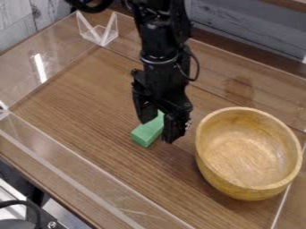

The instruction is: Put the green block in the brown bowl

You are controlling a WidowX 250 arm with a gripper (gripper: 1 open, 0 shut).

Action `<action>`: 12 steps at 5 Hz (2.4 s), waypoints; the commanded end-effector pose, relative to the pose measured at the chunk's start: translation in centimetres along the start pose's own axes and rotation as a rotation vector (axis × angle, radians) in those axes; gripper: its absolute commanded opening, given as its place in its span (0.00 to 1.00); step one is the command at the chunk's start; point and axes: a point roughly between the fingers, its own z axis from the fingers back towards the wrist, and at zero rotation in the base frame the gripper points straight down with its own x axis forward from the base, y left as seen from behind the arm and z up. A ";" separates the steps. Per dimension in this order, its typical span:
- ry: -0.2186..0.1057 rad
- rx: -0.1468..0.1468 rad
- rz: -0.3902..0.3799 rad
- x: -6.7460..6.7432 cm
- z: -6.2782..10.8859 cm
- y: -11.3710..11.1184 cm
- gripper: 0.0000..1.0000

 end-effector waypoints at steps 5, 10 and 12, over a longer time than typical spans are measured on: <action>-0.093 0.005 -0.012 0.3 0.9 0.4 1.00; -0.095 0.006 -0.013 0.1 -0.6 1.6 1.00; -0.096 0.009 -0.014 0.1 -1.4 2.0 1.00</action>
